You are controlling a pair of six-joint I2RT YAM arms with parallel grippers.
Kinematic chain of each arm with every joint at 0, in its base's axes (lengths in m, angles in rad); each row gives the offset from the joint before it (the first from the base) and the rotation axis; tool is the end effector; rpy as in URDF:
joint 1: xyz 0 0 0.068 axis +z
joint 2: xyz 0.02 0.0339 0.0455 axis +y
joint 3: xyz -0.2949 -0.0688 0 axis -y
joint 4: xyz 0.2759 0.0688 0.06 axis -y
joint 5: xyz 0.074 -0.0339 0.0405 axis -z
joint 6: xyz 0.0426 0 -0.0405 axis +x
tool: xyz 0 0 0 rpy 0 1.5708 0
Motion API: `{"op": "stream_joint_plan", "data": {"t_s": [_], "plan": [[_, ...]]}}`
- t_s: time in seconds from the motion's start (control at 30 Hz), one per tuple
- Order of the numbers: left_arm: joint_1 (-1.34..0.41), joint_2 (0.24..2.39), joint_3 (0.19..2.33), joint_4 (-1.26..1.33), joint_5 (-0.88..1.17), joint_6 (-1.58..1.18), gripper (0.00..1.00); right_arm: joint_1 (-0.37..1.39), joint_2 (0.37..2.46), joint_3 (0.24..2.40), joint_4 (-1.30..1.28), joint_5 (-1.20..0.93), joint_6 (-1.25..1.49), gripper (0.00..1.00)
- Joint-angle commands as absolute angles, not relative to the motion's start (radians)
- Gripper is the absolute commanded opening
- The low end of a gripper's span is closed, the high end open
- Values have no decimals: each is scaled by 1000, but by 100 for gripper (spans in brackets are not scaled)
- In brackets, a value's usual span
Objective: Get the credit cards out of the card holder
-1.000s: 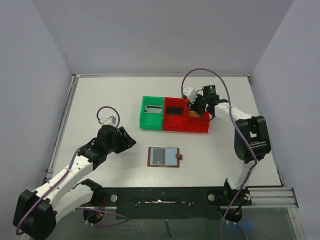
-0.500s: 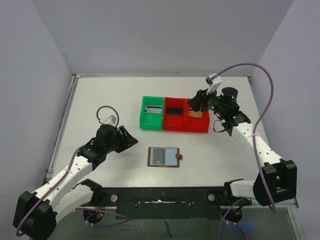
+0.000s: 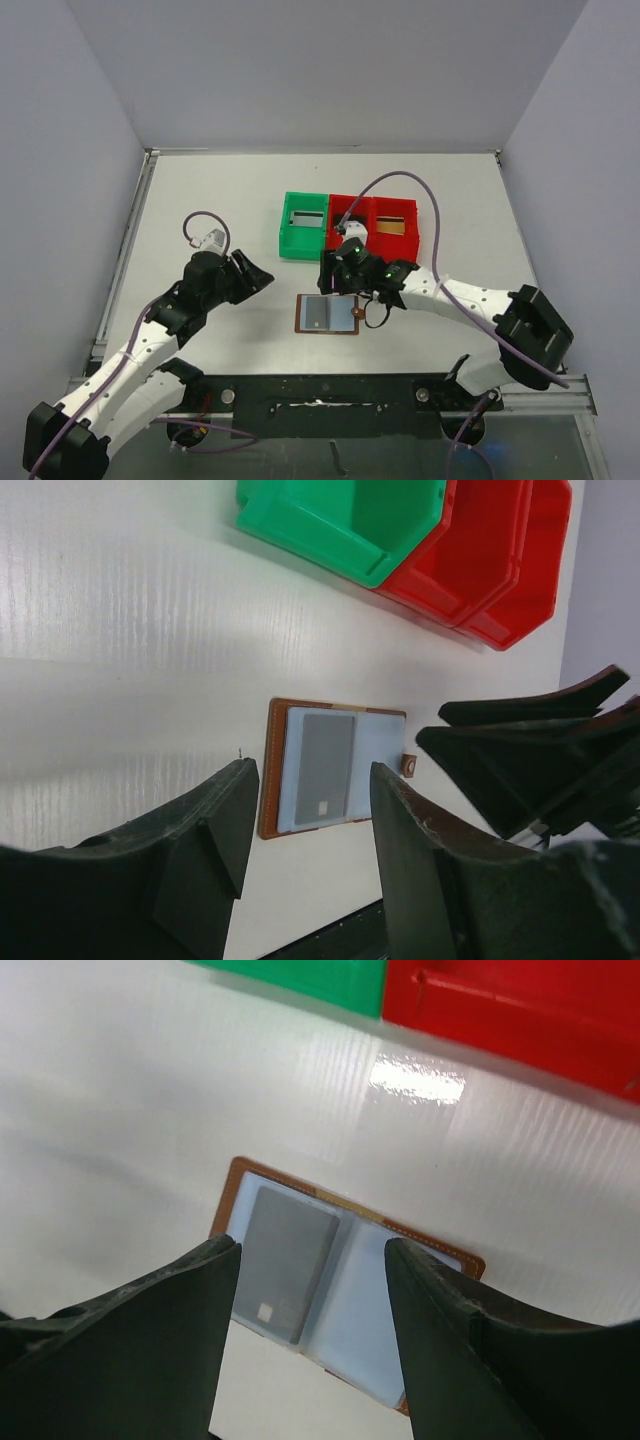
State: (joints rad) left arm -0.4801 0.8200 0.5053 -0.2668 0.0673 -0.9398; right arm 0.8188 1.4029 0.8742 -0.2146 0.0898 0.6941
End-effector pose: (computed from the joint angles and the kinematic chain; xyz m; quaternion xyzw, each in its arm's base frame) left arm 0.1735 -0.0936 0.2368 -0.1849 0.8601 -0.3317 0.3405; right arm 0.2248 0.2347 0.2381 -0.0390 0.9140 0.2458 0.3203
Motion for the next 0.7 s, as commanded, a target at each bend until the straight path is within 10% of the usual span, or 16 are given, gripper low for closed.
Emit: {"op": "stream_joint_plan", "data": {"t_s": [0.0, 0.67], "plan": [[-470, 795, 512, -266, 52, -945, 47, 922, 1467, 958, -316, 425, 867, 60], [-469, 797, 490, -246, 66, -961, 48, 972, 1608, 940, -229, 290, 958, 49]]}}
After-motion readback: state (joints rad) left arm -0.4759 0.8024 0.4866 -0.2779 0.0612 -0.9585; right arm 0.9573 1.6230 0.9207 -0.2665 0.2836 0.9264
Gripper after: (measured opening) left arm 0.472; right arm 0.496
